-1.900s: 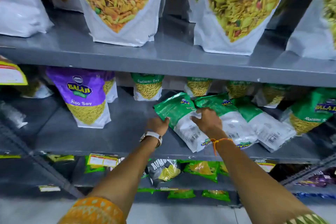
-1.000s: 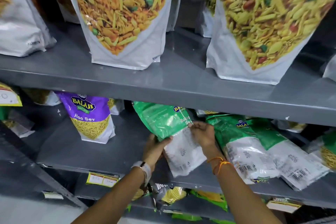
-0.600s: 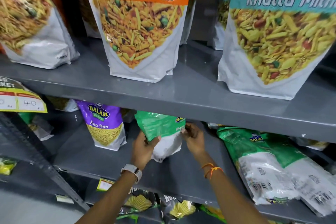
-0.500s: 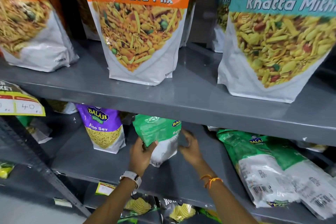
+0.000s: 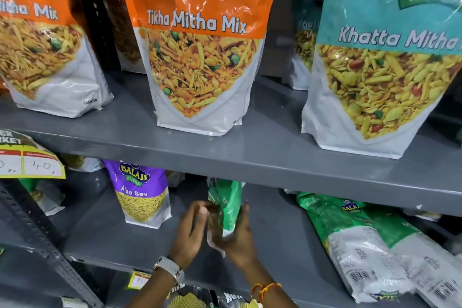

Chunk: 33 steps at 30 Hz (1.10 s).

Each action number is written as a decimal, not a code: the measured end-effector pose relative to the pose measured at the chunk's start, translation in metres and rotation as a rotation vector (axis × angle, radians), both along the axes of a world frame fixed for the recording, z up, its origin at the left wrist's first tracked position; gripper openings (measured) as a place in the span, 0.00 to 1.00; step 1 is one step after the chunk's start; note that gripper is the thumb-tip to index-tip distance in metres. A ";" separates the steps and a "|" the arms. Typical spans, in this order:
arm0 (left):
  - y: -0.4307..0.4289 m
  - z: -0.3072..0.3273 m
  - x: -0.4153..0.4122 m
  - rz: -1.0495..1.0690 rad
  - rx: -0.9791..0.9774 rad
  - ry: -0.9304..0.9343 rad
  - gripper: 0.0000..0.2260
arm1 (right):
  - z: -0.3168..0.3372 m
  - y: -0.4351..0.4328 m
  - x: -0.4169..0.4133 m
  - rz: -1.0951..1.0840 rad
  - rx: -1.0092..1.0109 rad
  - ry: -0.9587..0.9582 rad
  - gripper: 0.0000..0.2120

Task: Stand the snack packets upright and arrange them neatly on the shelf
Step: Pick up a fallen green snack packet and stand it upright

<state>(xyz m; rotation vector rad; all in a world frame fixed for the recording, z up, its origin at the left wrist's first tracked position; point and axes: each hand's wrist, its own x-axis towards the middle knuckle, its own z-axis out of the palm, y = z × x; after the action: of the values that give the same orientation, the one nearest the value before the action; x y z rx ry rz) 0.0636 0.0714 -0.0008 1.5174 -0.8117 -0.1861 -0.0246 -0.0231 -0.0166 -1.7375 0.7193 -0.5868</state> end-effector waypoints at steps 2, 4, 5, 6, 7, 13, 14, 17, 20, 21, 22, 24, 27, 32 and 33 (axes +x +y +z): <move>-0.002 0.000 0.019 0.083 -0.003 0.049 0.09 | 0.000 -0.008 -0.002 -0.018 0.000 0.028 0.40; -0.001 -0.006 0.045 0.052 0.051 0.112 0.11 | -0.004 -0.018 -0.003 0.042 0.031 0.049 0.33; 0.000 -0.009 0.055 -0.007 0.109 0.129 0.19 | -0.006 -0.024 -0.003 0.071 0.046 0.058 0.31; 0.001 -0.011 0.062 -0.081 0.175 0.129 0.32 | -0.009 -0.029 -0.003 0.093 0.068 0.062 0.29; 0.001 -0.013 0.069 -0.155 0.251 0.134 0.44 | -0.009 -0.034 -0.003 0.123 0.088 0.053 0.28; -0.001 -0.020 0.084 -0.456 0.485 0.196 0.39 | -0.012 -0.070 0.000 0.189 0.190 0.051 0.35; -0.001 -0.028 0.084 -0.422 0.473 0.209 0.35 | -0.013 -0.074 0.001 0.157 0.163 0.060 0.41; -0.001 -0.038 0.072 -0.246 0.361 0.281 0.31 | -0.014 -0.074 0.001 0.138 0.103 0.081 0.50; -0.006 -0.039 0.058 -0.151 0.255 0.364 0.35 | -0.005 -0.069 0.000 0.083 0.088 0.102 0.33; -0.006 -0.040 0.055 -0.137 0.235 0.376 0.37 | -0.002 -0.067 0.000 0.081 0.084 0.100 0.27; -0.007 -0.039 0.053 -0.127 0.206 0.373 0.37 | -0.001 -0.066 0.001 0.087 0.073 0.094 0.25; -0.010 -0.038 0.054 -0.128 0.184 0.372 0.38 | -0.004 -0.068 0.002 0.084 0.051 0.111 0.24; -0.012 -0.038 0.053 -0.135 0.171 0.369 0.38 | -0.004 -0.068 0.004 0.052 0.017 0.150 0.23; -0.013 -0.035 0.055 -0.132 0.146 0.359 0.35 | 0.001 -0.070 0.004 0.046 -0.066 0.186 0.20; -0.011 -0.034 0.053 -0.140 0.137 0.366 0.35 | 0.003 -0.067 0.004 0.041 -0.093 0.196 0.20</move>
<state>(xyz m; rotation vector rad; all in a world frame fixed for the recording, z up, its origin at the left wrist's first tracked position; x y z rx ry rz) 0.1164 0.0602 -0.0343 1.4949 -0.6194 -0.6148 -0.0210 -0.0900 -0.0134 -1.9103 0.8014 -0.4319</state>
